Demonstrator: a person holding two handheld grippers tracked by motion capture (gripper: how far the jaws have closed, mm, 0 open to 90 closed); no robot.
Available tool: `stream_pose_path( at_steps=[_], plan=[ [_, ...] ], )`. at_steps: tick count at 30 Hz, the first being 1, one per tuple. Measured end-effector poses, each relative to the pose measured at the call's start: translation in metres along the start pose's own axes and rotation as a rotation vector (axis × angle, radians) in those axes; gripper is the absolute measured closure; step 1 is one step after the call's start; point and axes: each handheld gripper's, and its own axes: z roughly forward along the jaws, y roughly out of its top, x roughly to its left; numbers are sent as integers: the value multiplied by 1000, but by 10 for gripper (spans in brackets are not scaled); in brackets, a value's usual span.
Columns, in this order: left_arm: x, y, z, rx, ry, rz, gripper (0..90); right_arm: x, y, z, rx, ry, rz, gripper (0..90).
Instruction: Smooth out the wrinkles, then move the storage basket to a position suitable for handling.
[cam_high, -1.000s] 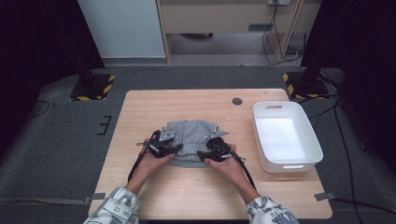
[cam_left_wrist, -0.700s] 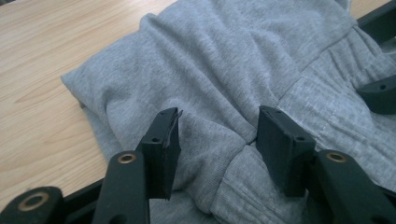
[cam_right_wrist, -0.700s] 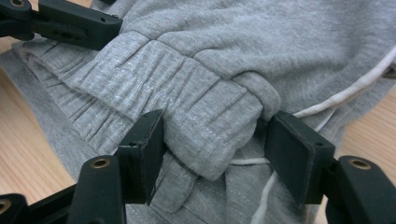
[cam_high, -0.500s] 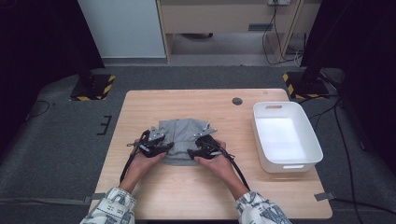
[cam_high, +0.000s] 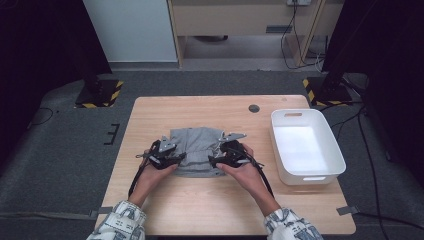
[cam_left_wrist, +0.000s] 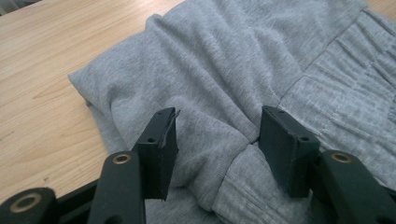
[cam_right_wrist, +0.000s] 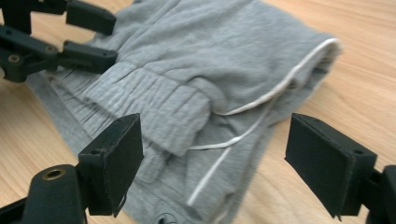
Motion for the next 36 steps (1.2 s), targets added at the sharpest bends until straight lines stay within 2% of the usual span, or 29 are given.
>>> stream_pose_path(
  at_steps=[5,9,11,14,16,17,27,33,34,36],
  plan=[
    [0,0,0,-3,-1,-2,459,-7,7,-13,-21,-3,10,202],
    [-1,0,0,0,5,4,457,-14,16,-35,-59,-35,-13,295],
    [-2,0,0,-1,10,7,457,-19,20,-47,-81,-54,-25,373],
    [-2,0,-1,-2,12,9,457,-30,24,-64,-105,-77,-23,449],
    [-2,-1,-1,-2,11,8,457,-33,25,-69,-113,-85,-17,458],
    [-2,-1,-1,-3,11,7,457,-42,27,-79,-132,-102,-12,488],
    [-2,-1,-1,-3,13,6,455,-71,33,-113,-174,-167,17,543],
    [-2,-1,0,-6,15,5,455,-83,32,-126,-178,-199,18,579],
    [-3,-1,0,-6,17,6,455,-91,30,-130,-172,-218,25,581],
    [-3,-1,0,-7,19,7,456,-97,28,-131,-160,-235,32,583]
  ],
)
